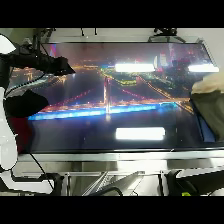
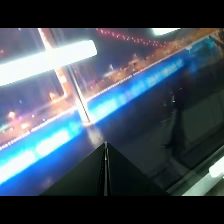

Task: Fold the shirts.

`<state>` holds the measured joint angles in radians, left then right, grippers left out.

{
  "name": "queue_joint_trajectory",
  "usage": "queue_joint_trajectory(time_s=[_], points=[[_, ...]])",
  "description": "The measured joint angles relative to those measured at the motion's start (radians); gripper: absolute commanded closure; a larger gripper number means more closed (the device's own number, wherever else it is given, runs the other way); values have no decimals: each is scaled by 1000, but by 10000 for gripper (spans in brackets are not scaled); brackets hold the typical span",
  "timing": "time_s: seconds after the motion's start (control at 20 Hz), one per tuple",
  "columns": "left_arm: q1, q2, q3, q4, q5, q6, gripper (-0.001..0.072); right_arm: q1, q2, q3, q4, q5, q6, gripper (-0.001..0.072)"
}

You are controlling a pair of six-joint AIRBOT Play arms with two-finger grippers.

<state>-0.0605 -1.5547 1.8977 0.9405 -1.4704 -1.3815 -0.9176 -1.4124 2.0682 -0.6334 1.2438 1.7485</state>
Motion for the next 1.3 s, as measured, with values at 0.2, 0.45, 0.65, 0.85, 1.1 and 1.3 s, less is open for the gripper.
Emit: queue_joint_trajectory(time_s=[0.2, 0.45, 0.65, 0.85, 1.1, 1.3], points=[[-31, 0, 0, 0, -1, 1, 689, -87, 42, -30, -213, 185, 127, 699], [-42, 0, 0, 0, -2, 2, 689, -114, 57, -96, -541, 465, 177, 646], [-44, 0, 0, 0, -4, 2, 689, -119, 72, -124, -752, 549, 158, 41], [-44, 0, 0, 0, -11, -1, 689, -119, 76, -132, -835, 580, 151, 42], [-44, 0, 0, 0, -22, -1, 689, -109, 77, -134, -765, 557, 146, 699], [-44, 19, 0, 0, -16, 0, 689, -7, 80, -134, -563, 482, 135, 702]])
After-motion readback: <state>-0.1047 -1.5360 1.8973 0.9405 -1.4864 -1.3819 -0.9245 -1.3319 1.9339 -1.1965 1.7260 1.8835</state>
